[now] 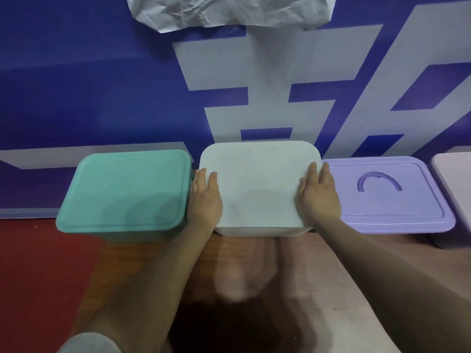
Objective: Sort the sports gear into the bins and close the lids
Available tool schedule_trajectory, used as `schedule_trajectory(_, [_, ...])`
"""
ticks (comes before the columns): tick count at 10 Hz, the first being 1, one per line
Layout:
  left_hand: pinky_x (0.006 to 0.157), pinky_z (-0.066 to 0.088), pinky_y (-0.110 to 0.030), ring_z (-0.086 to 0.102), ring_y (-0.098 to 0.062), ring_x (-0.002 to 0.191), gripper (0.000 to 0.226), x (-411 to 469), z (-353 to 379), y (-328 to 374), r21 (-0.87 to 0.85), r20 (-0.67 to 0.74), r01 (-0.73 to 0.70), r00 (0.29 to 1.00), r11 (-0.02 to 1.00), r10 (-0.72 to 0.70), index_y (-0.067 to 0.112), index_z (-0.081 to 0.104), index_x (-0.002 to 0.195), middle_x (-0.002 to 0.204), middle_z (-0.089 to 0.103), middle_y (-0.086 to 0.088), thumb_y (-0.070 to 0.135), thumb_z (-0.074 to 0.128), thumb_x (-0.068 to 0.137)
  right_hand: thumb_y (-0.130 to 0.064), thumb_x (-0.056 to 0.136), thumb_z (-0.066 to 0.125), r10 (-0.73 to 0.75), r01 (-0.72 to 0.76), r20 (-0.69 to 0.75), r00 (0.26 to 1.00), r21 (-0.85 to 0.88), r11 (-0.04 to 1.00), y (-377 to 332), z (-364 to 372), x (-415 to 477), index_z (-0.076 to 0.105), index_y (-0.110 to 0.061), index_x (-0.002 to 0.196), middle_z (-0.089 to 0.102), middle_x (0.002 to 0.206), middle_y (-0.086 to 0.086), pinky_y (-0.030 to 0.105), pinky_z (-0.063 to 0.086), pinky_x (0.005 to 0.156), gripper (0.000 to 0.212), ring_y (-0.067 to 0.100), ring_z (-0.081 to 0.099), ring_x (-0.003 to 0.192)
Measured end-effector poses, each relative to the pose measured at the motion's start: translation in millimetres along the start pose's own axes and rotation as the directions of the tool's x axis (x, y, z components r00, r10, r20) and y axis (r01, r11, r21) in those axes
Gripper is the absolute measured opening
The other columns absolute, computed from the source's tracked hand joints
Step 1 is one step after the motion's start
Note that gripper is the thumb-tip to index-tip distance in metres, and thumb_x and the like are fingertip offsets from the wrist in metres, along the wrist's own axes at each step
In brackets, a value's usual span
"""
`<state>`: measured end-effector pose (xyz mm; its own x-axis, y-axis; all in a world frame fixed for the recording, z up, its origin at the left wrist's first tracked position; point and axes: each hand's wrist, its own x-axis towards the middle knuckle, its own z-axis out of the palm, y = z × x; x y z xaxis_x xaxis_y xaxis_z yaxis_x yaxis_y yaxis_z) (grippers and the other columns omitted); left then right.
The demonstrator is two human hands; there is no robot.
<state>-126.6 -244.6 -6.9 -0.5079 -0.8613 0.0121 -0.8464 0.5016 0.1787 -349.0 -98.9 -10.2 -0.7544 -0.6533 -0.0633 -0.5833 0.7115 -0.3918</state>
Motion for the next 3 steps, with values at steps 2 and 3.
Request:
schedule_trajectory(2, [0.113, 0.028, -0.038, 0.034, -0.03, 0.134, 0.047, 2.3, -44.4, 1.4, -0.093, 0.146, -0.029, 0.988, 0.995, 0.043, 0.006, 0.034, 0.143, 0.146, 0.032, -0.013, 0.027, 0.041, 0.101, -0.042, 0.1, 0.032, 0.009, -0.006, 0.111, 0.994, -0.028, 1.0, -4.6, -26.1, 5.0, 0.027, -0.007, 0.147, 0.017, 0.159, 0.019, 0.049, 0.018, 0.118, 0.059, 0.037, 0.017, 0.145])
schedule_trajectory(3, [0.106, 0.035, -0.038, 0.04, -0.028, 0.127, 0.044, -8.9, -86.7, -0.2, -0.26, 0.069, 0.041, 0.997, 0.965, -0.023, 0.009, 0.041, 0.138, 0.137, 0.04, -0.012, 0.03, 0.044, 0.1, -0.046, 0.097, 0.043, 0.025, -0.037, 0.079, 0.997, 0.145, 0.989, -20.7, -58.5, -4.5, 0.036, -0.002, 0.142, 0.036, 0.148, 0.018, 0.048, 0.029, 0.114, 0.063, 0.035, 0.032, 0.137])
